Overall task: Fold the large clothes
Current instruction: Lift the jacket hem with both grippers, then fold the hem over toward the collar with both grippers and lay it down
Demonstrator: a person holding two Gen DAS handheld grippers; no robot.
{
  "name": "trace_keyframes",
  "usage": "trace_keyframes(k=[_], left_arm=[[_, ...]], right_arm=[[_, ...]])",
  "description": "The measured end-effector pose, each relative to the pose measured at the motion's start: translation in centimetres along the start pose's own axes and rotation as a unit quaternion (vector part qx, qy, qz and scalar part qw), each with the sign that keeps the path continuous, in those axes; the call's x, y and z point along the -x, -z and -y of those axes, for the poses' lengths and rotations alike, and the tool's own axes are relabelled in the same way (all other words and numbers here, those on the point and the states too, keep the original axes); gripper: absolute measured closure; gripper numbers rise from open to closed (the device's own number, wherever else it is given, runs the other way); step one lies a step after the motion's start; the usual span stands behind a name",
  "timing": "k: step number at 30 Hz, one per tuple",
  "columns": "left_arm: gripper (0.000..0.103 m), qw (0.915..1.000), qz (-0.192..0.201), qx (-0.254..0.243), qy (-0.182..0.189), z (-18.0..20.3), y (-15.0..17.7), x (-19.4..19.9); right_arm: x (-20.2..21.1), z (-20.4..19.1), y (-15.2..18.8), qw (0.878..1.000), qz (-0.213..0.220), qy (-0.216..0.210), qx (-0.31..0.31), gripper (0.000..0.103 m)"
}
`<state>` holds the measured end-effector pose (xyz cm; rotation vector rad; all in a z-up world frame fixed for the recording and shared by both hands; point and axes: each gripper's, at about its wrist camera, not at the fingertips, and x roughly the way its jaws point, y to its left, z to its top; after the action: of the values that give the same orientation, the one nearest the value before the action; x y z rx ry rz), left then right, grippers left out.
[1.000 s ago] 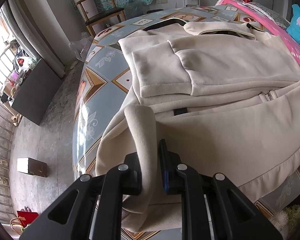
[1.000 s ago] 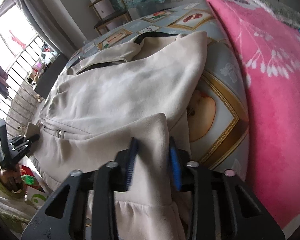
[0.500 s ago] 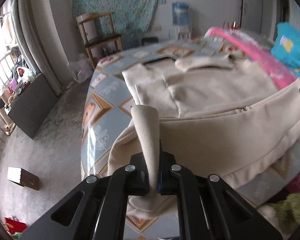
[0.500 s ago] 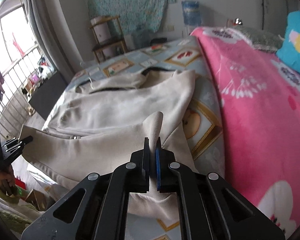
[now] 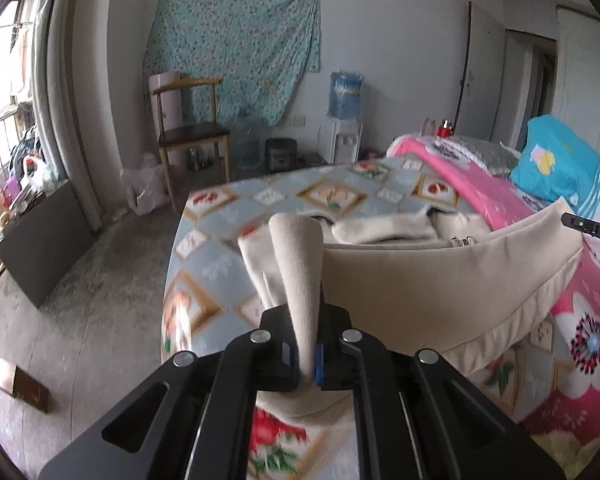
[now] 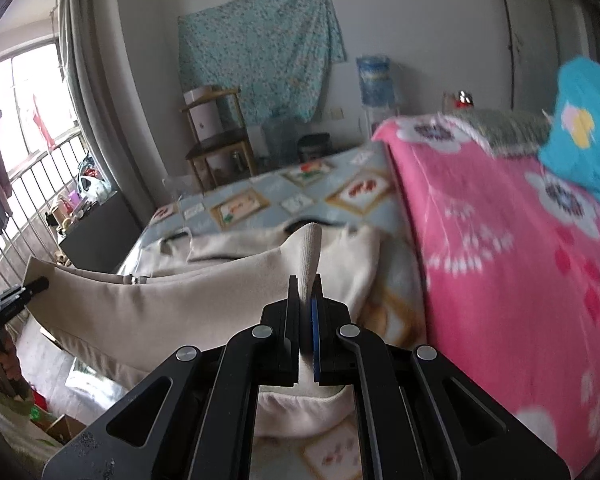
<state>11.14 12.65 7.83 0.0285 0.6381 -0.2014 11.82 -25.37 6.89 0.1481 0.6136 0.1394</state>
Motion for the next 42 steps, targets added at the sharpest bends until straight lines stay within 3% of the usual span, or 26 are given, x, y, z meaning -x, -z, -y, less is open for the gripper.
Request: trace_keyframes(k=[7,13,17,22,25,27,29,31,34,38,42], left_arm=[[0.097,0.9999,0.008,-0.001,0.009,-2.5,-7.0,-6.0],[0.097,0.9992,-0.037,0.004,0.017,-4.6,-12.2,-15.7],[0.097,0.9938,-0.111,0.006,0.012,-5.3,-11.8,-24.5],[0.094,0.9819,-0.187,0.029,0.005,-6.7,-8.9,-29.9],[0.081,0.9766,-0.201,0.077,0.003,-8.5,-8.3,-30.2],[0.080,0.9766,-0.186,0.107,-0.012,-10.3,-8.7,-29.3],[0.080,0.9768,-0.163,0.133,-0.040,-12.6,-9.4,-27.4],[0.080,0.9790,-0.139,0.143,-0.044,-13.9,-10.3,-24.9],[0.080,0.9869,-0.108,0.117,-0.026,-13.1,-10.7,-20.1],[0.080,0.9888,-0.125,0.074,0.035,-8.8,-7.7,-15.6],[0.080,0.9833,-0.159,0.063,0.062,-5.3,-2.5,-14.4]], right_arm=[[-7.5,1.9,-7.1,1.000,-0.004,-0.026,-0.006,0.099],[-16.6,3.5,-10.7,0.999,-0.046,-0.012,-0.016,0.099],[-24.1,4.8,-9.5,0.992,-0.120,0.006,-0.030,0.099],[-28.2,5.5,-7.3,0.983,-0.177,0.027,-0.026,0.098],[-28.7,6.3,-7.2,0.979,-0.192,0.062,-0.035,0.084],[-27.7,7.5,-7.8,0.979,-0.176,0.098,-0.036,0.052],[-25.6,8.3,-8.6,0.980,-0.157,0.120,-0.034,0.052],[-23.0,8.7,-9.2,0.983,-0.137,0.121,-0.034,0.052],[-16.7,7.3,-8.8,0.990,-0.098,0.098,-0.008,0.052],[-11.4,3.7,-5.4,0.993,-0.104,0.042,0.040,0.052],[-9.5,0.5,0.2,0.984,-0.153,-0.002,0.090,0.068]])
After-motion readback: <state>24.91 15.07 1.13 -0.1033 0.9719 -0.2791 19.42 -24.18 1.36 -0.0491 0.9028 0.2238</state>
